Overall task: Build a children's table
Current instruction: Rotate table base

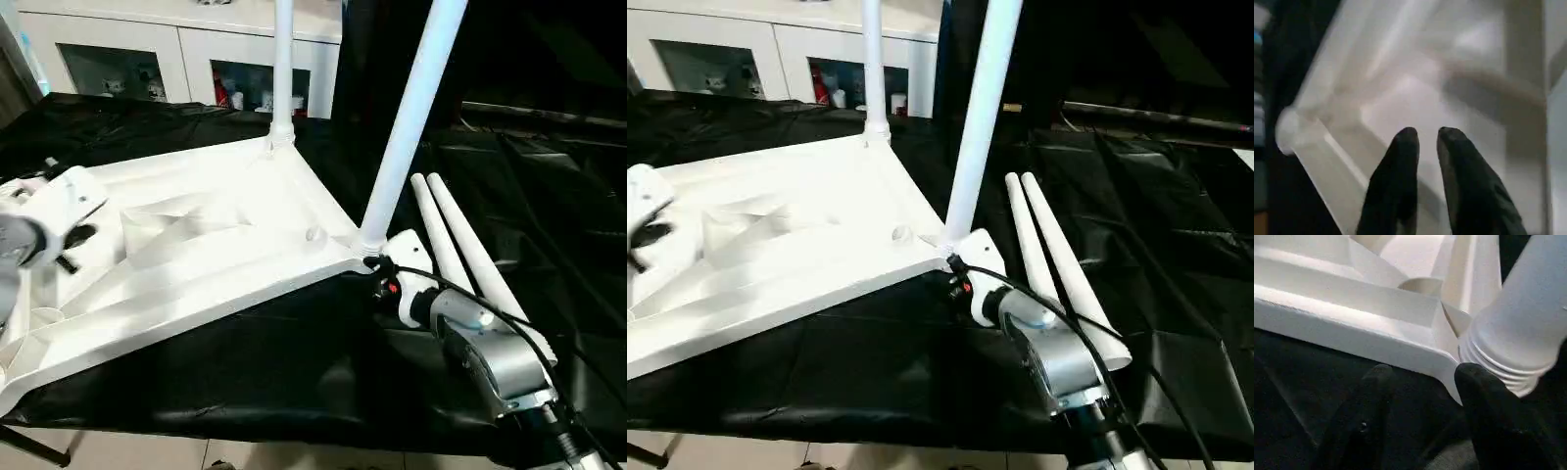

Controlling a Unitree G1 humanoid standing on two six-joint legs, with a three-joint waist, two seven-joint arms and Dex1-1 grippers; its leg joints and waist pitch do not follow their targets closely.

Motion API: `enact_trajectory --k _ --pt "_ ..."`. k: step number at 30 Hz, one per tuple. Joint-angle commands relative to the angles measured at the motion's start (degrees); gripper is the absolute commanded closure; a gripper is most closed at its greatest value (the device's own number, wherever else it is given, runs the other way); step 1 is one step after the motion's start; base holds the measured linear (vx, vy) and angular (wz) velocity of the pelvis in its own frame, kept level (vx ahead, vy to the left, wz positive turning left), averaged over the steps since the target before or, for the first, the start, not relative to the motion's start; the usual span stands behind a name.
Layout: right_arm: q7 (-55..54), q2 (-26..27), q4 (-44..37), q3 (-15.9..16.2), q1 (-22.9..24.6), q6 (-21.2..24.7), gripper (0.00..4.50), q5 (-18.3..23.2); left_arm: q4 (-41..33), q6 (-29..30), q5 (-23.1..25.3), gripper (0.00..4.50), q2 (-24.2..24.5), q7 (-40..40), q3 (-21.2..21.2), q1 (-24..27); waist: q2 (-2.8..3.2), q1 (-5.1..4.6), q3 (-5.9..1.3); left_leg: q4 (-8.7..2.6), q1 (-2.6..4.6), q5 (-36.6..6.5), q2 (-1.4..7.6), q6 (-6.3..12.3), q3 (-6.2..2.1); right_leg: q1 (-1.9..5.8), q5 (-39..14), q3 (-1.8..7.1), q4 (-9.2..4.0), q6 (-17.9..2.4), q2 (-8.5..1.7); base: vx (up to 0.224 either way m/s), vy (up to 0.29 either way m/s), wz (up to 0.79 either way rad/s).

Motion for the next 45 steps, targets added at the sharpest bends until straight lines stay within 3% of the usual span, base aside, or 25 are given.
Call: enact_trajectory --k 1,2,5,6,9,16,17,18,19,23,24,25,26,28,31,34,38,45 --pt "0.36 -0.81 -1.19 -0.54 0.12 1.15 2.5 0.07 1.54 -0.12 0.62 3.79 -0.17 0.99 -0.96 0.35 1.31 0.09 -3.42 -4.45 1.69 -19.3 1.11 -3.07 -0.7 1.67 -16.72 1.87 -3.24 -9.05 -1.94 0.0 0.0 0.0" --pt "0.46 -0.85 -0.86 -0.45 0.14 1.37 2.66 0.12 2.87 -0.52 0.49 4.01 -0.58 1.37 -1.17 0.45 1.38 0.12 -3.42 -4.41 1.59 -19.27 1.11 -3.02 -0.75 1.66 -16.48 1.91 -3.2 -9.2 -1.98 0.0 0.0 0.0" --pt "0.46 -0.85 0.82 0.84 0.11 1.1 2.82 -1.07 6.73 -2.25 -0.19 4.18 -2.11 2.58 -1.19 0.61 1.35 0.23 -3.52 -4.29 1.59 -19.84 1.06 -3.08 -0.85 1.69 -16.72 1.84 -3.13 -9.38 -2.03 0.0 0.0 0.0" --pt "0.38 -0.24 2.61 1.76 -0.24 0.32 2.94 -1.8 9.93 -4.9 0.45 4.25 -2.57 4.0 -1.82 0.6 1.64 0.2 -3.49 -4.3 1.5 -19.97 0.97 -3.13 -0.89 1.66 -16.53 1.81 -3.17 -9.38 -1.95 0.0 0.0 0.0" --pt "-0.3 1.06 5.14 1.63 -1.23 -0.85 3.15 -1.71 12.13 -6.77 0.6 4.49 -3.0 4.96 -2.23 0.38 1.72 0.13 -3.61 -4.28 1.53 -20.96 1.03 -3.33 -1.01 1.61 -16.74 1.82 -3.19 -9.54 -2.11 0.0 0.0 0.0" --pt "-3.7 6.32 20.64 -0.37 -8.83 -6.64 3.7 -1.85 17.12 -11.5 -0.08 4.5 -3.91 3.96 -3.6 -0.88 1.83 -0.42 -3.69 -4.27 1.63 -22.14 1.06 -4.15 -1.29 1.59 -16.86 1.73 -2.98 -11.03 -2.34 0.0 0.0 0.0" --pt "-4.56 8.2 27.25 -0.92 -12.07 -9.4 3.9 -1.96 17.16 -13.03 -0.62 4.5 -3.89 2.49 -4.14 -0.85 1.55 -0.39 -3.67 -4.19 1.73 -22.3 1.15 -4.11 -1.22 1.54 -16.71 1.78 -3.04 -11.26 -2.41 0.0 0.0 0.0" --pt "-4.84 8.64 28.93 -1.02 -12.93 -10.2 3.9 -2.03 16.97 -13.53 -0.73 4.5 -3.81 1.99 -4.37 -0.8 1.49 -0.47 -3.68 -4.18 1.67 -22.14 1.13 -4.14 -1.25 1.53 -16.78 1.82 -2.96 -11.62 -2.56 0.0 0.0 0.0" --pt "-5.14 9.07 30.53 -0.97 -13.79 -10.92 3.95 -2.21 16.17 -13.19 -1.17 4.5 -3.81 1.22 -4.3 -0.52 1.85 -0.36 -3.68 -4.28 1.66 -21.89 1.26 -4.47 -1.28 1.62 -16.21 1.78 -2.88 -11.89 -2.58 0.0 0.0 0.0" --pt "-6.48 11.4 38.0 -1.66 -17.96 -14.34 4.35 -2.16 11.02 -12.5 -5.11 4.5 -3.88 -4.47 -3.7 1.67 1.49 -0.22 -3.79 -4.22 1.54 -19.83 1.36 -4.13 -1.12 1.97 -14.13 1.8 -2.45 -12.84 -2.7 0.0 0.0 0.0" --pt "-6.95 12.04 39.89 -2.06 -19.1 -15.08 4.43 -2.01 8.98 -12.67 -6.8 4.5 -3.67 -7.13 -3.69 2.66 1.6 -0.17 -3.73 -4.18 1.72 -19.74 1.38 -4.05 -1.0 1.72 -13.97 1.86 -2.54 -12.98 -2.66 0.0 0.0 0.0" --pt "-7.33 12.8 42.65 -2.7 -20.62 -16.31 4.43 -1.89 6.93 -12.66 -8.29 4.5 -3.36 -9.65 -3.71 3.57 1.38 -0.25 -3.74 -4.25 1.51 -18.97 1.34 -3.99 -0.97 1.97 -13.03 1.77 -2.3 -13.2 -2.46 0.0 0.0 0.0" --pt "-7.41 13.1 43.74 -2.99 -21.21 -16.78 4.43 -1.79 6.08 -12.99 -8.94 4.5 -3.22 -10.72 -3.73 3.96 1.6 -0.28 -3.71 -4.23 1.61 -18.66 1.37 -3.92 -0.88 1.86 -12.35 1.82 -2.24 -13.52 -2.42 0.0 0.0 0.0" --pt "-7.6 14.45 48.0 -3.77 -23.57 -18.54 4.43 -1.65 0.42 -13.76 -14.26 4.5 -2.79 -17.67 -3.53 6.42 1.26 -0.18 -3.75 -4.21 1.6 -18.54 1.39 -3.76 -0.84 1.91 -12.37 1.81 -2.14 -13.66 -2.66 0.0 0.0 0.0" --pt "-7.2 15.63 50.91 -3.57 -25.07 -20.07 4.43 -2.15 -5.04 -11.44 -19.46 4.5 -3.07 -22.96 -3.22 8.24 1.58 -0.21 -3.75 -4.16 1.77 -17.72 1.41 -4.02 -0.63 1.81 -10.61 1.84 -1.8 -14.08 -2.38 0.0 0.0 0.0" --pt "-6.3 16.52 52.43 -3.51 -25.8 -20.95 4.43 -2.24 -7.49 -9.91 -20.83 4.5 -3.12 -25.11 -4.01 8.94 1.55 -0.31 -3.67 -4.28 1.71 -17.87 1.31 -3.89 -0.58 1.99 -9.94 1.77 -1.71 -14.05 -2.18 0.0 0.0 0.0" --pt "-5.76 17.34 53.88 -3.71 -26.55 -21.92 4.43 -2.37 -8.2 -10.59 -20.68 4.5 -3.88 -25.72 -5.19 8.71 1.5 -0.56 -3.38 -4.4 1.77 -20.95 1.32 -4.24 -0.74 1.89 -15.06 1.9 -2.27 -12.65 -2.29 0.0 0.0 0.0" --pt "-6.65 16.88 55.45 -4.53 -27.76 -25.17 4.43 -3.41 1.74 -18.15 -11.62 4.5 -8.61 -14.59 -9.42 1.47 1.59 -0.56 -2.97 -4.35 2.1 -26.82 1.16 -5.08 -1.14 1.21 -24.95 1.92 -3.34 -9.74 -2.3 0.0 0.0 0.0"
